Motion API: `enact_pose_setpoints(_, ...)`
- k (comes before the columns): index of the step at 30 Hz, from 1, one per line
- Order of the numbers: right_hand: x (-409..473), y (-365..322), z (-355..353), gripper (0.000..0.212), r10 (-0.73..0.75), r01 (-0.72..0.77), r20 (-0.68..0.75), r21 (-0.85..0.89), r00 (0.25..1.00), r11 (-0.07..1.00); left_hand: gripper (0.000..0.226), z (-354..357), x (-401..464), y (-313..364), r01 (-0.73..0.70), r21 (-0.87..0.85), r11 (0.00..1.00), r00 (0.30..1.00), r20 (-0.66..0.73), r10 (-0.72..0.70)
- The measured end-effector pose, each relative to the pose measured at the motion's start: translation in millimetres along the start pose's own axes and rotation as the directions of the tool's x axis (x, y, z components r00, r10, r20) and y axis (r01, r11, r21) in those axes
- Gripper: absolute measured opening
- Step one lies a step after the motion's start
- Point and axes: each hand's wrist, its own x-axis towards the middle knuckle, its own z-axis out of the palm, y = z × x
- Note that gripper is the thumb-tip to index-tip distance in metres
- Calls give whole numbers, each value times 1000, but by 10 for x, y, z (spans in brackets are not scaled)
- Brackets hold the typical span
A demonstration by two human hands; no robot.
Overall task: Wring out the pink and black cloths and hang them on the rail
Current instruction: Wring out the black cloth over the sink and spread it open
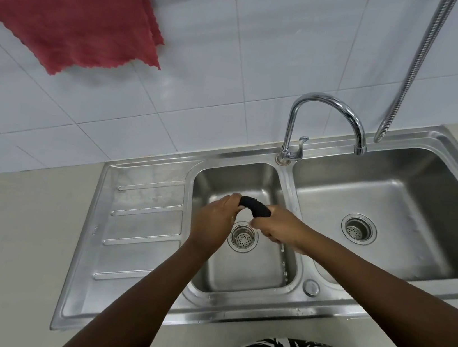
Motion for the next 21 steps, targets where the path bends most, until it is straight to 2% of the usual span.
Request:
enact_pose_setpoints(3,-5,-18,-108,26,-61,61,1,-139,998,988,29,-31,35,29,101,-228,969,987,146,-68)
enact_pose_setpoints(5,1,34,-158,42,-49,54,40,-149,998,987,24,-68,72,26,133,-368,920,974,221,-52)
enact_pose_setpoints(7,25,119,-165,48,-13,19,52,-115,999,993,21,-158,57,35,251,-464,850,947,299,-117)
enact_pose_setpoints(10,52,220,-168,37,82,-82,7,112,997,990,17,-249,-4,56,510,-596,620,849,466,-250)
enact_pose_setpoints(13,53,270,-181,27,107,-129,83,333,991,934,21,-260,-99,57,589,-699,406,807,537,-247)
enact_pose_setpoints(15,43,283,-182,25,94,-130,106,419,990,899,25,-281,-145,73,608,-727,321,794,550,-258)
enact_pose_setpoints(17,38,281,-181,17,85,-101,55,455,995,885,26,-327,-188,75,628,-718,301,778,568,-268)
enact_pose_setpoints(21,-12,220,-186,12,24,-7,-35,416,999,909,25,-394,-278,26,647,-646,406,757,610,-235)
